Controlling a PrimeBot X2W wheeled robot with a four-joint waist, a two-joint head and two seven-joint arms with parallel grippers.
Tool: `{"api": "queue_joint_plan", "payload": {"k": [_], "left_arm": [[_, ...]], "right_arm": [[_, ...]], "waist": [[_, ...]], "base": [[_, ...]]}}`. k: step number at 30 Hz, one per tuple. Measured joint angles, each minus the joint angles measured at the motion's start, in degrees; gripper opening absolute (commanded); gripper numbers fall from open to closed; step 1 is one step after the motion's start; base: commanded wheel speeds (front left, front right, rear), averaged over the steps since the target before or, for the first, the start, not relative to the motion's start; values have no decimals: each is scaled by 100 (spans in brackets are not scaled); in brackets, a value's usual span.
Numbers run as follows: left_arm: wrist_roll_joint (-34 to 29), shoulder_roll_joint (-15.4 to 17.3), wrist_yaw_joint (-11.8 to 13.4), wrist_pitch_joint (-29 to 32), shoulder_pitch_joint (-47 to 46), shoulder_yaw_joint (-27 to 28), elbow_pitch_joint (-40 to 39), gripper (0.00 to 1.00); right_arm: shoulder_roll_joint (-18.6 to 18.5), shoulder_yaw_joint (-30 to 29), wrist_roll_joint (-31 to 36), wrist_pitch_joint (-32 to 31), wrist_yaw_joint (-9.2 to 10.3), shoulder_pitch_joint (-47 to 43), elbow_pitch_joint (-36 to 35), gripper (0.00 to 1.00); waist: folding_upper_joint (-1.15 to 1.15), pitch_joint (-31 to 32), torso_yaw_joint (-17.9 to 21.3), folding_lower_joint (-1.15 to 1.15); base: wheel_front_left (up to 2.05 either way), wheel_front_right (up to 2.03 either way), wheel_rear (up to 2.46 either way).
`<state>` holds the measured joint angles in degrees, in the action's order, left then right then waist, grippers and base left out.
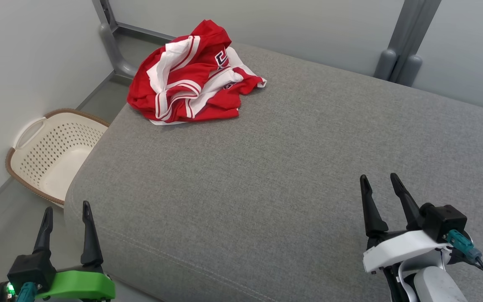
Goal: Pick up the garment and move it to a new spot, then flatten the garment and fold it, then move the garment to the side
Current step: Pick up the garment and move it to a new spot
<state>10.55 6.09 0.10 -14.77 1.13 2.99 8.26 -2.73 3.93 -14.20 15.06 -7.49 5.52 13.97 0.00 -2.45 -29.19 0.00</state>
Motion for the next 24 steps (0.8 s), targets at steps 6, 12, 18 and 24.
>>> {"api": "queue_joint_plan", "payload": {"k": [6, 12, 18, 24], "left_arm": [[1, -14, 36, -16, -3, -4, 35, 100], [64, 31, -29, -19, -269, 43, 56, 100], [114, 176, -94, -25, -912, 199, 56, 100], [230, 411, -188, -32, -1789, 415, 118, 100]], "right_arm": [[1, 0, 26, 0, 0, 23, 24, 100], [0, -66, 170, 0, 0, 62, -45, 100], [-33, -130, 385, 0, 0, 243, -116, 100], [-203, -318, 510, 0, 0, 484, -290, 100]], "waist": [[0, -10, 24, 0], [0, -63, 198, 0], [0, -270, 553, 0], [0, -626, 985, 0]], "base": [[0, 0, 0], [0, 0, 0], [0, 0, 0], [0, 0, 0]]}}
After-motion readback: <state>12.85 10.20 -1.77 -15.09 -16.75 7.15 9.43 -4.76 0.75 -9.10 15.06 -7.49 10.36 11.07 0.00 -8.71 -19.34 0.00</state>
